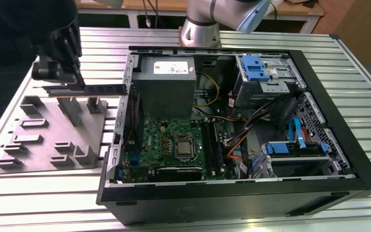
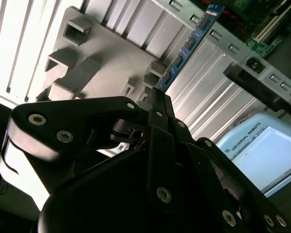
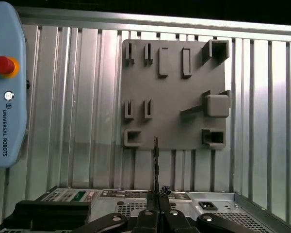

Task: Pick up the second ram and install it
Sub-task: 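Pick up the second ram and move it above second insertion slot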

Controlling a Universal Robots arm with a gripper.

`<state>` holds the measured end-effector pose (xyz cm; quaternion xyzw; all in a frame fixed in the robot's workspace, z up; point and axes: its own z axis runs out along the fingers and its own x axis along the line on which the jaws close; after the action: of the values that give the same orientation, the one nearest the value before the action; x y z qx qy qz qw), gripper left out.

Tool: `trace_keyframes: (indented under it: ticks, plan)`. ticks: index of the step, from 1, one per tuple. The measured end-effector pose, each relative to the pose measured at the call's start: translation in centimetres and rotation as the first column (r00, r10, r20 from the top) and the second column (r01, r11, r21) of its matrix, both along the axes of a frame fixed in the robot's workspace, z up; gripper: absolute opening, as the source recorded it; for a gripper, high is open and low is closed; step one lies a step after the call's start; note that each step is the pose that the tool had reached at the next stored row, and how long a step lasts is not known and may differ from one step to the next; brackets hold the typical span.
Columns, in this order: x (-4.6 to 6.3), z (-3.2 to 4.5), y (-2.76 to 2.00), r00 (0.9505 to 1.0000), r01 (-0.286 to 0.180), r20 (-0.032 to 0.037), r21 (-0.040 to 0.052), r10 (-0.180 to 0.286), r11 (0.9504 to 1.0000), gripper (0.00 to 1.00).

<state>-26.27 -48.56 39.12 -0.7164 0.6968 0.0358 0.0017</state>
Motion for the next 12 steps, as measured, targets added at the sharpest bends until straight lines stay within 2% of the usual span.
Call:
trace_keyframes:
  ticks: [12]
  plan:
    - [3.6, -0.06, 0.0, 1.0, 0.0, 0.0001, 0.0001, 0.0, 1.0, 0.11]
